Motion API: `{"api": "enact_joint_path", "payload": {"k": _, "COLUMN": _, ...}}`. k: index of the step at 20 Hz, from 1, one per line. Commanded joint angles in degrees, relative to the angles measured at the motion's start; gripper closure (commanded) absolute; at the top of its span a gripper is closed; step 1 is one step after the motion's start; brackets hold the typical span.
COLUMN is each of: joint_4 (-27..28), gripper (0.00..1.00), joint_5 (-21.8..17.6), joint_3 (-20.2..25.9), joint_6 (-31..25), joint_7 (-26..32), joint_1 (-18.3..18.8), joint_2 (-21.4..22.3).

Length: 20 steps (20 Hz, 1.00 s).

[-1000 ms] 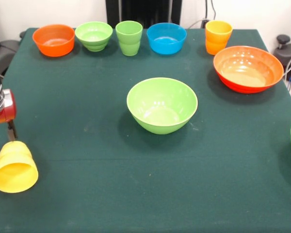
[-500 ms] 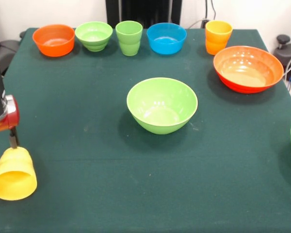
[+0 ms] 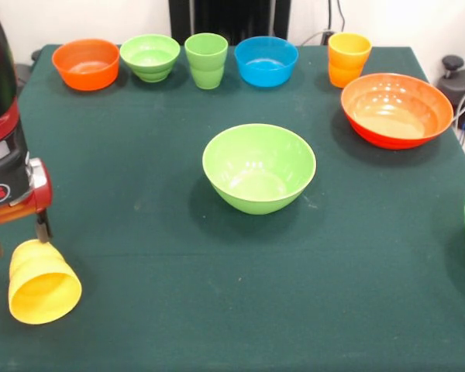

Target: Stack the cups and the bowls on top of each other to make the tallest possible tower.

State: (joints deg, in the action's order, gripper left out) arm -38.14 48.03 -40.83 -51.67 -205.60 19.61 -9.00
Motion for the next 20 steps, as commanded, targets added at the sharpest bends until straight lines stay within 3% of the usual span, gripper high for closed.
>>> {"api": "enact_joint_path", "payload": {"k": 1, "joint_4": -1.0, "gripper": 0.0, "joint_5": 0.5, "joint_3": 3.9, "joint_6": -4.4, "joint_7": -12.4, "joint_1": -2.3, "joint_2": -1.2}}
{"api": "enact_joint_path", "payload": {"k": 8, "joint_4": -1.4, "gripper": 0.0, "joint_5": 0.6, "joint_3": 3.7, "joint_6": -6.0, "joint_7": -13.1, "joint_1": -2.9, "joint_2": -0.2}}
{"api": "enact_joint_path", "payload": {"k": 20, "joint_4": 6.9, "gripper": 0.0, "joint_5": 2.8, "joint_3": -0.1, "joint_6": -4.2, "joint_7": -15.8, "joint_1": -0.9, "joint_2": -7.4}}
